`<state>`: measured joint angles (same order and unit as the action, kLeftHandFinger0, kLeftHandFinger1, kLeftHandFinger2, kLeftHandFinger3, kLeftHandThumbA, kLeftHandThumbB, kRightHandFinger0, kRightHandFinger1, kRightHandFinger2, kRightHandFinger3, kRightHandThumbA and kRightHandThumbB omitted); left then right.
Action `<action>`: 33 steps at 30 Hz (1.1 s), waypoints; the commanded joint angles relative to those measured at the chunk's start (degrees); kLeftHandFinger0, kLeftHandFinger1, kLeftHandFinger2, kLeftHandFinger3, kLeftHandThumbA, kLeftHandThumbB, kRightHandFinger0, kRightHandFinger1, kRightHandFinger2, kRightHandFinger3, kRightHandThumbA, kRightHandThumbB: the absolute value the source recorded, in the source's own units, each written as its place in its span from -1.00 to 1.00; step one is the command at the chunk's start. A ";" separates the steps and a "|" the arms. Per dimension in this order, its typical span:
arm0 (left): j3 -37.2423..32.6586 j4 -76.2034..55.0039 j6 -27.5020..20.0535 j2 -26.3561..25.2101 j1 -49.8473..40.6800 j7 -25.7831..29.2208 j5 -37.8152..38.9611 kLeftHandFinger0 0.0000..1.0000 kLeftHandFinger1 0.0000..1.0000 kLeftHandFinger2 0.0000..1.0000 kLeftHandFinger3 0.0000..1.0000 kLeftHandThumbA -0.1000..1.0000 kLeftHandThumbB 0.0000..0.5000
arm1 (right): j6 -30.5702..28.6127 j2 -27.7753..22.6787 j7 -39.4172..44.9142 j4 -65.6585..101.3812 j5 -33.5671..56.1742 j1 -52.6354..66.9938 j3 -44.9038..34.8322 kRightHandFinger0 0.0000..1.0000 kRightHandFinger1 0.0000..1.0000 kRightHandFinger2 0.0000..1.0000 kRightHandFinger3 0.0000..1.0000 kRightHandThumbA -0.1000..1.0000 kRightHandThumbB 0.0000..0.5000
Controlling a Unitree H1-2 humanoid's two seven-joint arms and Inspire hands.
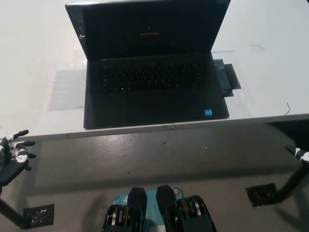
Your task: The robot uses its right hand to push down on the lid of a laptop kept in the middle of the desk to close it
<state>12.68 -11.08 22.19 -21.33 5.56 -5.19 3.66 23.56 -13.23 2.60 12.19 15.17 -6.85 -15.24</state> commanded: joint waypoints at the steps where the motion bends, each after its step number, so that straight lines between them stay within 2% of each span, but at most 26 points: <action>1: 0.53 -2.27 1.49 -1.02 1.24 -0.17 0.56 -0.17 0.07 0.37 0.59 -0.52 -0.97 | 2.62 -1.99 -2.32 3.73 1.97 -3.74 -2.91 1.00 1.00 0.95 1.00 1.00 0.09; 2: 0.66 -2.56 1.87 -0.99 1.21 -0.12 0.66 -0.20 0.05 0.37 0.59 -0.53 -0.98 | 3.37 -3.75 -2.74 3.92 2.40 -5.61 -3.36 1.00 1.00 0.96 1.00 1.00 0.14; 4: 0.64 -2.38 1.21 -1.36 1.07 -0.32 0.44 -0.23 0.03 0.36 0.61 -0.54 -1.00 | 3.37 -5.53 -3.85 4.52 2.34 -7.47 -2.87 1.00 1.00 0.95 1.00 1.00 0.03; 5: 0.71 -2.24 0.53 -1.37 0.95 -0.50 0.64 -0.25 0.01 0.35 0.60 -0.56 -1.00 | 3.37 -6.51 -3.59 5.02 1.91 -8.92 -2.88 1.00 1.00 0.95 1.00 1.00 0.06; 6: 0.78 -2.12 0.37 -1.28 0.97 -0.57 0.86 -0.25 -0.01 0.33 0.58 -0.59 -1.00 | 3.37 -7.76 -3.95 5.20 2.02 -9.86 -2.27 1.00 1.00 0.94 1.00 1.00 0.19; 7: 0.73 -1.79 -0.15 -1.35 1.03 -0.67 0.86 -0.27 -0.02 0.31 0.56 -0.60 -1.00 | 3.37 -9.23 -4.94 5.13 1.87 -12.29 -1.50 1.00 0.99 0.89 1.00 1.00 0.20; 9: 0.67 -1.59 -0.38 -1.45 1.22 -0.72 0.88 -0.23 -0.01 0.28 0.53 -0.56 -0.93 | 3.37 -11.81 -4.68 5.53 0.78 -15.11 0.34 1.00 1.00 0.91 1.00 1.00 0.10; 12: 0.58 -1.80 0.52 -1.40 1.15 -0.47 0.70 -0.22 0.00 0.28 0.55 -0.47 -0.88 | 3.37 -15.46 -6.53 4.86 2.93 -21.13 3.85 1.00 1.00 0.95 1.00 1.00 0.21; 13: 0.69 -1.99 0.97 -1.29 1.07 -0.41 0.86 -0.21 0.01 0.29 0.55 -0.46 -0.89 | 3.37 -16.18 -5.81 4.26 2.43 -23.88 4.98 1.00 1.00 0.95 1.00 1.00 0.07; 15: 0.65 -2.02 1.06 -1.27 1.05 -0.46 0.92 -0.18 0.03 0.30 0.54 -0.46 -0.89 | 3.37 -17.60 -5.39 3.70 2.13 -26.65 6.98 1.00 1.00 0.99 1.00 1.00 0.04; 17: 0.54 -1.86 0.83 -1.42 1.10 -0.52 0.79 -0.21 0.02 0.30 0.55 -0.46 -0.96 | 3.37 -17.95 -5.75 2.51 0.67 -30.25 9.31 1.00 0.99 0.94 1.00 1.00 0.21; 18: 0.52 -1.94 0.84 -1.49 1.11 -0.63 0.86 -0.21 0.01 0.29 0.55 -0.47 -0.99 | 3.37 -18.25 -5.15 1.87 -0.63 -31.99 10.57 1.00 0.99 0.95 1.00 1.00 0.11; 19: 0.51 -1.95 0.84 -1.50 1.11 -0.64 0.87 -0.21 0.01 0.29 0.55 -0.48 -0.99 | 3.37 -18.48 -5.35 1.78 -0.54 -32.19 10.94 1.00 1.00 0.95 1.00 1.00 0.10; 20: 0.62 -2.00 1.14 -1.42 1.27 -0.57 1.01 -0.22 0.00 0.28 0.53 -0.48 -0.96 | 3.37 -17.82 -4.94 -0.04 -0.61 -34.65 11.89 1.00 0.99 0.94 1.00 1.00 0.22; 23: 0.62 -2.00 1.52 -1.46 1.35 -0.71 1.21 -0.21 0.01 0.28 0.52 -0.48 -0.96 | 3.37 -17.57 -3.36 -2.97 -1.53 -37.53 13.75 1.00 1.00 0.98 1.00 1.00 0.31; 25: 0.50 -2.42 1.94 -1.48 1.37 -0.72 1.14 -0.21 0.01 0.29 0.53 -0.48 -0.97 | 3.37 -16.77 -2.17 -5.93 -2.46 -40.48 15.60 1.00 1.00 1.00 1.00 1.00 0.44; 28: 0.57 -2.50 2.06 -1.44 1.55 -0.69 1.22 -0.21 0.01 0.29 0.54 -0.51 -0.97 | 3.36 -15.54 -1.42 -8.01 -3.14 -43.23 16.77 1.00 1.00 0.97 1.00 1.00 0.37; 30: 0.51 -2.35 2.05 -1.55 1.64 -0.75 1.15 -0.21 0.00 0.29 0.53 -0.52 -0.97 | 2.90 -13.94 -0.22 -10.02 -4.55 -46.07 18.45 1.00 1.00 0.96 1.00 1.00 0.20; 31: 0.28 -2.37 1.91 -1.64 1.63 -0.87 0.97 -0.20 0.01 0.30 0.53 -0.51 -0.96 | 2.29 -13.90 0.44 -10.55 -5.05 -46.70 19.19 1.00 1.00 1.00 1.00 1.00 0.28; 33: 0.00 -2.13 1.53 -1.90 1.79 -1.12 0.82 -0.18 0.04 0.32 0.56 -0.50 -0.99 | -0.42 -12.93 1.33 -12.96 -6.28 -48.38 20.38 1.00 1.00 0.97 1.00 1.00 0.23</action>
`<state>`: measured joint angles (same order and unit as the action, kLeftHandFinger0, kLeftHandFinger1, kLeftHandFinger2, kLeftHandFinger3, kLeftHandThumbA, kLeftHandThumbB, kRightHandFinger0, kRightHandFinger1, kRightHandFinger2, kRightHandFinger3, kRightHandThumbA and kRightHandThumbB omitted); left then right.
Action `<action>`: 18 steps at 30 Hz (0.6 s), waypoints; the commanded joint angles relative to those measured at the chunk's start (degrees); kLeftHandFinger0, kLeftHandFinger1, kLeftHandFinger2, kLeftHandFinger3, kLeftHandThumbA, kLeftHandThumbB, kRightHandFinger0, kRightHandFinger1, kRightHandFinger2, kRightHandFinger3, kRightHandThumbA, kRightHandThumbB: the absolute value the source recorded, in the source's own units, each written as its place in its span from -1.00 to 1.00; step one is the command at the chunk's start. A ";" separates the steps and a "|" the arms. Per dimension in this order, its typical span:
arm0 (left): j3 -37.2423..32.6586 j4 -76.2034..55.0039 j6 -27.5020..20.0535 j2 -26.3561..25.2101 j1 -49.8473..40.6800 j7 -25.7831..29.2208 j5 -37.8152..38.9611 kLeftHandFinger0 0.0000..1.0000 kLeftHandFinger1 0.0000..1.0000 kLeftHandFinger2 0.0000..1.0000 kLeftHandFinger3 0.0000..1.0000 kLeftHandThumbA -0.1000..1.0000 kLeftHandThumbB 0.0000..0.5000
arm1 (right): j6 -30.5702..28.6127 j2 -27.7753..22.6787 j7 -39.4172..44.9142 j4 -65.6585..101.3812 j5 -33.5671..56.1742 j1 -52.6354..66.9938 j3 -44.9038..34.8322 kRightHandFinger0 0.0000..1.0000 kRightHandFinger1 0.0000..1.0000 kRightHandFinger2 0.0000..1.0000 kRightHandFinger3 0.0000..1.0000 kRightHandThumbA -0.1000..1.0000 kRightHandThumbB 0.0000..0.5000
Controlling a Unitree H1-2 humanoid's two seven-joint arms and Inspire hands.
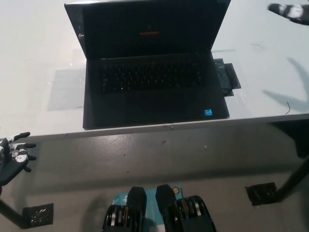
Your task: The robot uses its right hand to push down on the lid of a laptop kept in the middle of the desk to close it
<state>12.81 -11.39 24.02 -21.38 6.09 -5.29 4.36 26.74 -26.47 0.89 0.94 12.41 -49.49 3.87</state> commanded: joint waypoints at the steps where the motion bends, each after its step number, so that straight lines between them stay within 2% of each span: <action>1: -0.21 -1.77 -0.41 -1.95 1.33 -1.09 0.07 -0.17 0.05 0.34 0.58 -0.49 -1.00 | -3.80 0.70 3.16 -2.41 -4.14 -6.45 1.81 1.00 1.00 0.97 1.00 1.00 0.27; 4: -0.01 -1.77 -0.48 -2.07 1.49 -1.24 0.45 -0.19 0.04 0.32 0.58 -0.49 -0.99 | -4.83 2.31 4.32 -6.27 -6.49 -9.58 4.75 1.00 1.00 1.00 1.00 1.00 0.45; 8: -0.20 -2.00 -0.07 -2.24 1.46 -1.17 0.08 -0.20 0.04 0.31 0.53 -0.51 -0.98 | -9.36 3.64 6.96 -11.08 -7.97 -12.00 7.19 1.00 1.00 0.97 1.00 1.00 0.31; 9: -0.28 -2.04 0.08 -2.26 1.51 -1.10 -0.07 -0.20 0.04 0.32 0.54 -0.51 -0.97 | -10.42 4.48 7.29 -13.00 -8.87 -13.06 8.07 1.00 1.00 0.91 1.00 1.00 0.50; 12: -0.57 -1.48 -0.77 -2.57 1.67 -1.39 -0.24 -0.17 0.06 0.35 0.58 -0.51 -0.99 | -12.13 5.50 9.51 -17.39 -12.61 -15.89 12.59 1.00 1.00 0.89 1.00 1.00 0.68; 14: -0.88 -1.61 -0.17 -2.79 1.87 -1.46 -0.52 -0.17 0.07 0.37 0.61 -0.49 -0.99 | -14.38 6.73 10.55 -20.56 -13.49 -17.21 14.34 1.00 1.00 0.88 1.00 1.00 0.64; 15: -0.90 -1.63 -0.10 -2.75 1.93 -1.48 -0.41 -0.19 0.04 0.34 0.61 -0.50 -0.99 | -15.87 7.28 10.68 -21.88 -14.31 -17.77 15.11 1.00 1.00 0.81 0.96 1.00 0.61; 18: -1.07 -1.90 -0.09 -2.84 1.89 -1.61 -0.37 -0.18 0.05 0.34 0.63 -0.53 -1.00 | -18.35 8.55 10.84 -24.73 -16.18 -19.00 16.82 1.00 1.00 0.77 0.96 1.00 0.68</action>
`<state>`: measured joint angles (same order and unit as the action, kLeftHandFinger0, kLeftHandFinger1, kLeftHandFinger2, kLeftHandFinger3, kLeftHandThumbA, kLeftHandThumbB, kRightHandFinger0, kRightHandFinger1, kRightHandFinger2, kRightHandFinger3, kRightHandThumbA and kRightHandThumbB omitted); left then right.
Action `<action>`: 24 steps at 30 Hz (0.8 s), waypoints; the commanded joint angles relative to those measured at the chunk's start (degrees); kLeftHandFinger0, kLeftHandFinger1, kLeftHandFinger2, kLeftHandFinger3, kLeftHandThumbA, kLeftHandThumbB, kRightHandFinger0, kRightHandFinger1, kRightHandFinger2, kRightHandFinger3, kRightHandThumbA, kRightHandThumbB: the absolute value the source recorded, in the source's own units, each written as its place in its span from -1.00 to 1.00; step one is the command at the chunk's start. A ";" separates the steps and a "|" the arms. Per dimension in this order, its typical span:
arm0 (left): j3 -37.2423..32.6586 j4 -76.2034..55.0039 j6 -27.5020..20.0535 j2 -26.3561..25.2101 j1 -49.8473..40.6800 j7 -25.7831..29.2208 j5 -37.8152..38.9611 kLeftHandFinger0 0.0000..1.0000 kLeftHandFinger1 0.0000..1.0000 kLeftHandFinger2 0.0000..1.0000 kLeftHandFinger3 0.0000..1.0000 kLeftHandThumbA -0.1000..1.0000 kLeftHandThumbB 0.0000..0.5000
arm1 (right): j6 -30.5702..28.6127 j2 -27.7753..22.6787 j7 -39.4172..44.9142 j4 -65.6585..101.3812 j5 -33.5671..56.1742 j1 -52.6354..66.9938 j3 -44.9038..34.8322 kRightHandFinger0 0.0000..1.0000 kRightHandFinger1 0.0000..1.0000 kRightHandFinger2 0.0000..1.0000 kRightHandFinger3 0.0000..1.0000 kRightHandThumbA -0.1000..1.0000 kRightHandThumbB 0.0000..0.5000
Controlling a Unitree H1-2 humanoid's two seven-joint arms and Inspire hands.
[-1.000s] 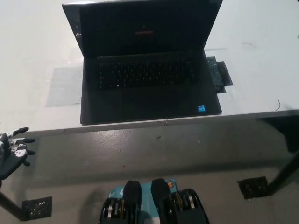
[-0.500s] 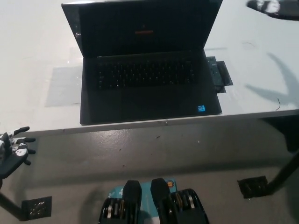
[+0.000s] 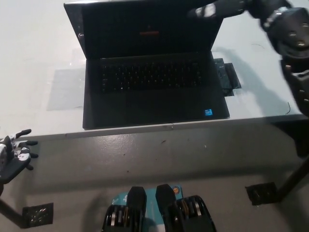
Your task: The robot uses its right hand to push down on the lid of a laptop kept in the middle of the desk to close it
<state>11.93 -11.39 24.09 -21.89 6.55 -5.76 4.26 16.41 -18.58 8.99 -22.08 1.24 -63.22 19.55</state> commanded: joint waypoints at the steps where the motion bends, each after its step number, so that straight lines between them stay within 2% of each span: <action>1: -0.28 -2.01 0.10 -2.41 1.51 -1.08 -0.46 -0.17 0.06 0.34 0.63 -0.52 -0.99 | -6.90 1.94 2.28 -2.08 -5.88 -5.59 1.93 1.00 1.00 0.79 0.98 1.00 0.88; 2: -0.30 -2.08 0.32 -2.46 1.57 -1.08 -0.52 -0.16 0.06 0.34 0.63 -0.52 -0.99 | -6.82 2.31 2.19 -2.20 -6.09 -5.61 1.95 1.00 1.00 0.79 0.98 1.00 0.90; 5: -0.39 -2.07 -0.08 -2.76 1.75 -1.29 -0.49 -0.13 0.07 0.35 0.63 -0.51 -1.00 | -8.83 3.55 2.72 -3.68 -6.56 -5.59 1.76 1.00 1.00 0.82 1.00 1.00 0.72; 6: -0.50 -2.00 -0.34 -2.76 1.88 -1.33 -0.51 -0.15 0.06 0.33 0.63 -0.51 -1.00 | -9.11 3.60 2.79 -4.03 -7.40 -5.71 2.01 1.00 1.00 0.83 1.00 1.00 0.78; 10: -0.52 -1.88 -0.69 -3.01 2.13 -1.58 -0.29 -0.17 0.04 0.31 0.60 -0.51 -0.99 | -11.23 4.57 2.61 -7.90 -9.49 -6.69 2.26 1.00 1.00 0.85 1.00 1.00 0.82; 14: -0.49 -2.19 -0.32 -2.90 2.35 -1.61 -0.05 -0.18 0.04 0.32 0.59 -0.49 -0.97 | -11.35 5.03 3.27 -11.14 -11.37 -8.01 2.77 1.00 1.00 0.86 1.00 1.00 0.69; 17: -0.70 -2.15 -0.25 -3.17 2.43 -1.69 -0.29 -0.19 0.04 0.35 0.62 -0.50 -0.99 | -11.43 5.36 3.62 -12.00 -11.61 -8.04 2.35 1.00 1.00 0.85 1.00 1.00 0.70; 18: -0.80 -2.34 -0.18 -3.18 2.33 -1.63 -0.43 -0.18 0.05 0.36 0.62 -0.49 -0.98 | -12.87 5.52 3.73 -13.04 -11.56 -7.73 2.32 1.00 1.00 0.87 1.00 1.00 0.60; 20: -0.79 -2.38 -0.17 -3.16 2.31 -1.65 -0.28 -0.22 0.01 0.33 0.62 -0.50 -0.98 | -13.78 5.64 3.76 -13.72 -12.13 -7.61 2.43 1.00 1.00 0.86 1.00 1.00 0.55; 24: -1.04 -2.33 0.36 -3.17 2.51 -1.49 -0.54 -0.21 0.01 0.30 0.58 -0.49 -0.95 | -15.15 5.39 3.96 -14.55 -13.17 -7.32 2.29 1.00 1.00 0.91 1.00 1.00 0.61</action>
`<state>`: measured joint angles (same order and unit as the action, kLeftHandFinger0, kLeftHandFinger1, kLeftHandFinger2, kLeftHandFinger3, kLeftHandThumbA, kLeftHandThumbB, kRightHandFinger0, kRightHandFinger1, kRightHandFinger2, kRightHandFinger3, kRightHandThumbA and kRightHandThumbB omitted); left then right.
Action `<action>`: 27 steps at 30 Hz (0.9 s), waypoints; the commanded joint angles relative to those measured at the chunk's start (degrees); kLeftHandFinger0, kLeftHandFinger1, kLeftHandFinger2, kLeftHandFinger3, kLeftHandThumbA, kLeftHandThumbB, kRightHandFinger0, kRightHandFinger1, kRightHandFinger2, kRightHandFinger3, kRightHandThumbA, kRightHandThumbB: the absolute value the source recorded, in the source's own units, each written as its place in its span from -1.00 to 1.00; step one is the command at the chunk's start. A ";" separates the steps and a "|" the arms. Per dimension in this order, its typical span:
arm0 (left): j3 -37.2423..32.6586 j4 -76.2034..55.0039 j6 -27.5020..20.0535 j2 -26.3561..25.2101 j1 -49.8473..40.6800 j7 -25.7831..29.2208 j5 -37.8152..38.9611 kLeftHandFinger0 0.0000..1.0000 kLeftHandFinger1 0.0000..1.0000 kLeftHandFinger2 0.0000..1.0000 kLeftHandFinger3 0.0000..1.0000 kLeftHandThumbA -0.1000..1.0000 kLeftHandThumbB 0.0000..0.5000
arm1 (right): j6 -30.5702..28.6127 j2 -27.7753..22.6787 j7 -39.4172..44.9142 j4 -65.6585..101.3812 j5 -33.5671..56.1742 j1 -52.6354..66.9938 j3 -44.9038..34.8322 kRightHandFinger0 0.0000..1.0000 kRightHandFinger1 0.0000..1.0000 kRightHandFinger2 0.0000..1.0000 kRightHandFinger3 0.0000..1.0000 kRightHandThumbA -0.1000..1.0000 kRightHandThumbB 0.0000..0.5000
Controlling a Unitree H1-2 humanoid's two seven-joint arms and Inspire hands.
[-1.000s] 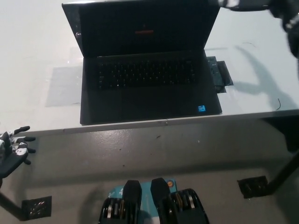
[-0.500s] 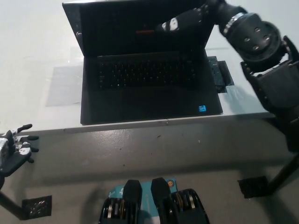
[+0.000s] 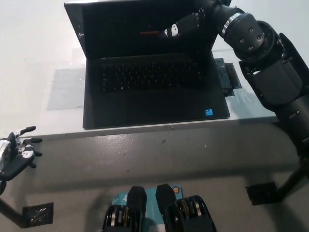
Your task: The robot uses its right hand to push down on the lid of a laptop kept in the middle of the desk to close it
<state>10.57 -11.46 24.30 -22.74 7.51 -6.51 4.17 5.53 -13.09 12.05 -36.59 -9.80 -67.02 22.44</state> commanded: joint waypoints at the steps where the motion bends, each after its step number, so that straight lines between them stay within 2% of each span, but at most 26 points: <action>1: 0.31 -2.18 -0.08 -2.26 1.71 -0.75 -0.35 -0.22 0.00 0.30 0.58 -0.49 -0.92 | -3.95 -0.26 0.39 -0.90 -2.73 -4.11 -0.81 1.00 1.00 0.91 1.00 1.00 0.65; 2: 0.35 -1.82 -0.30 -2.23 2.08 -0.94 0.04 -0.20 0.01 0.31 0.57 -0.48 -0.90 | -3.53 -0.30 0.17 -1.13 -2.73 -4.54 -1.25 1.00 1.00 0.92 1.00 1.00 0.57; 4: 0.32 -1.84 -0.27 -2.27 2.11 -1.02 0.11 -0.18 0.04 0.32 0.57 -0.45 -0.88 | -3.47 -0.36 0.05 -1.67 -3.30 -4.88 -1.36 1.00 1.00 0.96 1.00 1.00 0.60; 6: 0.24 -2.20 0.36 -2.06 2.28 -0.83 0.01 -0.22 0.01 0.29 0.56 -0.45 -0.91 | -4.72 -0.28 -1.08 -4.23 -4.23 -5.46 -1.32 1.00 1.00 0.93 1.00 1.00 0.52; 8: -0.04 -2.06 0.14 -2.22 2.36 -0.87 -0.36 -0.22 0.01 0.32 0.61 -0.47 -0.94 | -5.68 0.00 -1.42 -6.06 -4.37 -5.34 -1.62 1.00 1.00 0.90 1.00 1.00 0.34; 10: -0.26 -1.92 0.17 -2.28 2.68 -0.98 -0.39 -0.23 0.01 0.34 0.62 -0.46 -0.91 | -7.47 0.25 -1.73 -8.26 -4.30 -5.19 -1.99 1.00 1.00 0.89 1.00 1.00 0.34; 11: -0.32 -1.72 -0.23 -2.41 2.70 -1.15 -0.35 -0.23 0.01 0.35 0.62 -0.46 -0.94 | -7.39 0.46 -1.52 -9.31 -4.48 -4.95 -1.88 1.00 1.00 0.94 1.00 1.00 0.42; 13: -0.59 -1.54 -0.78 -2.66 2.73 -1.22 -0.74 -0.23 0.01 0.35 0.63 -0.47 -0.96 | -7.05 0.59 -1.14 -10.23 -5.15 -4.62 -1.56 1.00 1.00 0.97 1.00 1.00 0.42; 14: -0.61 -1.44 -1.15 -2.61 2.84 -1.31 -0.60 -0.29 -0.03 0.30 0.55 -0.48 -0.97 | -5.92 0.73 -0.76 -10.03 -5.27 -3.62 -1.52 1.00 1.00 0.96 1.00 1.00 0.35; 16: -0.76 -1.54 -0.59 -2.74 3.04 -1.16 -0.99 -0.25 -0.01 0.32 0.58 -0.48 -0.97 | -5.96 0.98 -0.60 -10.42 -4.92 -2.76 -2.01 1.00 1.00 0.88 1.00 1.00 0.40; 18: -0.78 -1.07 -0.47 -2.89 3.53 -1.24 -0.93 -0.25 0.00 0.33 0.60 -0.48 -0.95 | -3.51 1.15 0.80 -9.41 -3.83 -1.50 -3.02 1.00 1.00 0.90 1.00 1.00 0.52; 20: -0.80 -1.01 -0.58 -3.09 3.73 -1.42 -0.84 -0.24 0.01 0.34 0.59 -0.48 -0.98 | -0.45 1.28 1.70 -7.69 -3.62 -0.29 -3.49 1.00 1.00 0.88 1.00 1.00 0.54; 21: -0.76 -1.10 -0.35 -3.08 3.73 -1.41 -0.76 -0.24 0.01 0.34 0.59 -0.48 -0.97 | 3.86 1.26 3.51 -4.45 -2.24 1.86 -4.34 1.00 1.00 0.89 1.00 1.00 0.41; 23: -0.61 -1.25 -0.11 -3.24 4.01 -1.29 -0.74 -0.26 0.00 0.32 0.58 -0.48 -0.95 | 8.05 1.18 5.61 -0.45 -0.89 4.36 -5.20 1.00 1.00 0.95 1.00 1.00 0.26; 26: -0.53 -1.22 -0.47 -3.40 4.06 -1.55 -0.47 -0.24 0.02 0.33 0.57 -0.47 -0.97 | 10.74 1.36 6.65 2.60 0.20 6.23 -6.46 1.00 1.00 0.99 1.00 1.00 0.21; 27: -0.47 -1.23 -0.40 -3.28 4.16 -1.53 -0.34 -0.27 0.00 0.31 0.56 -0.49 -0.99 | 13.50 1.37 7.12 5.72 0.99 8.51 -7.01 1.00 1.00 0.96 1.00 1.00 0.21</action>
<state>9.82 -11.42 24.40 -23.36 9.93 -6.81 4.00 6.23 -11.84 13.34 -35.73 -12.41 -62.81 17.36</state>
